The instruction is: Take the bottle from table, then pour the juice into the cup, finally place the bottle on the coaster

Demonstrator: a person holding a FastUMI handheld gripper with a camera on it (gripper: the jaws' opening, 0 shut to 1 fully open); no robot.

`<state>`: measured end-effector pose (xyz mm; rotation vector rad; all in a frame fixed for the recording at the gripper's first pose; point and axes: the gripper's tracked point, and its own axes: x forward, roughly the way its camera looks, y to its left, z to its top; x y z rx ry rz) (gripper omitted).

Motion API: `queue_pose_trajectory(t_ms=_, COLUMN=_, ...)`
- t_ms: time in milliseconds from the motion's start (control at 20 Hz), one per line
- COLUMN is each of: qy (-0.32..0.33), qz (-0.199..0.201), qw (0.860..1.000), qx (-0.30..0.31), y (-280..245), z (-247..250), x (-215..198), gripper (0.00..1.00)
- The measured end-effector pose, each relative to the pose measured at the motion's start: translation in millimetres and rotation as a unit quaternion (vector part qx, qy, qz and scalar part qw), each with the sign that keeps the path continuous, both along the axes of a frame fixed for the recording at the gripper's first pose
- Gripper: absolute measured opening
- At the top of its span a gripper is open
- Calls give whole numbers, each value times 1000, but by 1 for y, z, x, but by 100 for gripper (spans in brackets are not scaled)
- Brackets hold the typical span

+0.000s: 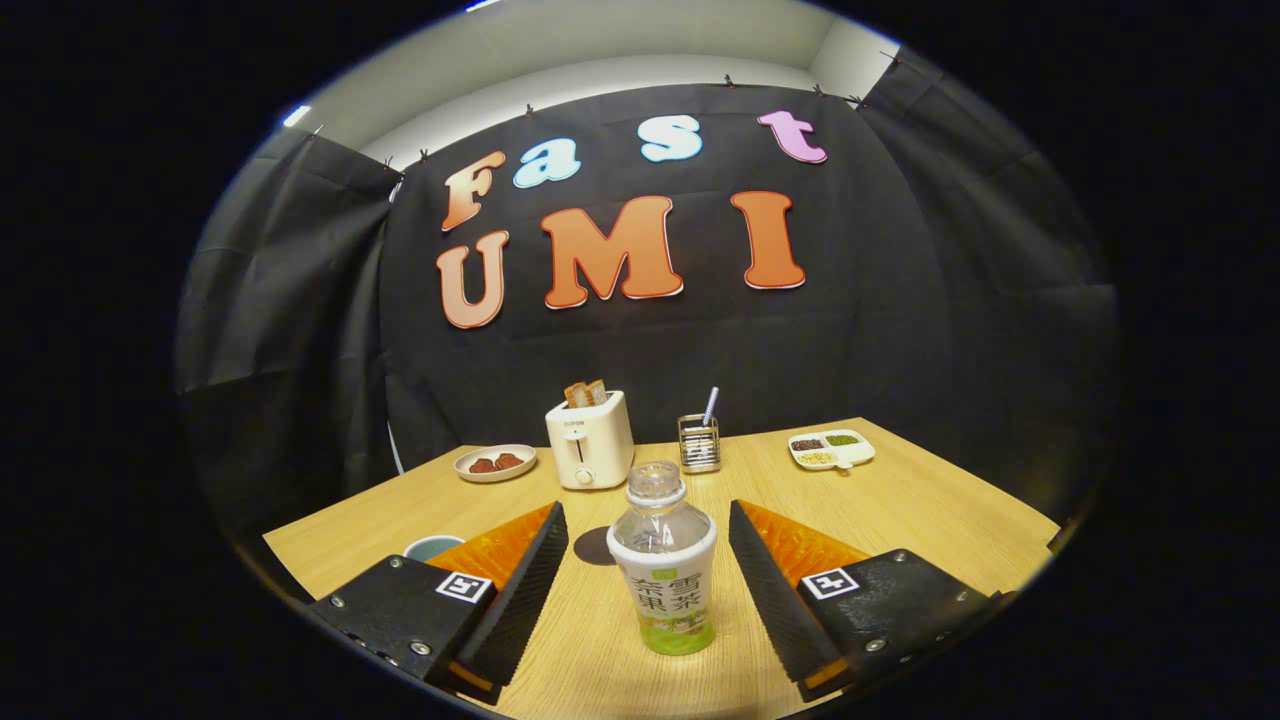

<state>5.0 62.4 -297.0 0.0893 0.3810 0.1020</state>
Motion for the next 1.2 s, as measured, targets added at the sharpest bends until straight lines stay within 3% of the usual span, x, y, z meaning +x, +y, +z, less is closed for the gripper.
queue_pose_trajectory(t_ms=400, qy=50, qz=-8, qw=998, qx=-30, y=-4, z=-56, x=3, gripper=87)
queue_pose_trajectory(t_ms=650, qy=75, qz=-13, qw=997, qx=-26, y=0, z=-82, x=0, gripper=70)
queue_pose_trajectory(t_ms=1200, qy=49, qz=-11, qw=997, qx=-56, y=13, z=-72, x=5, gripper=60)
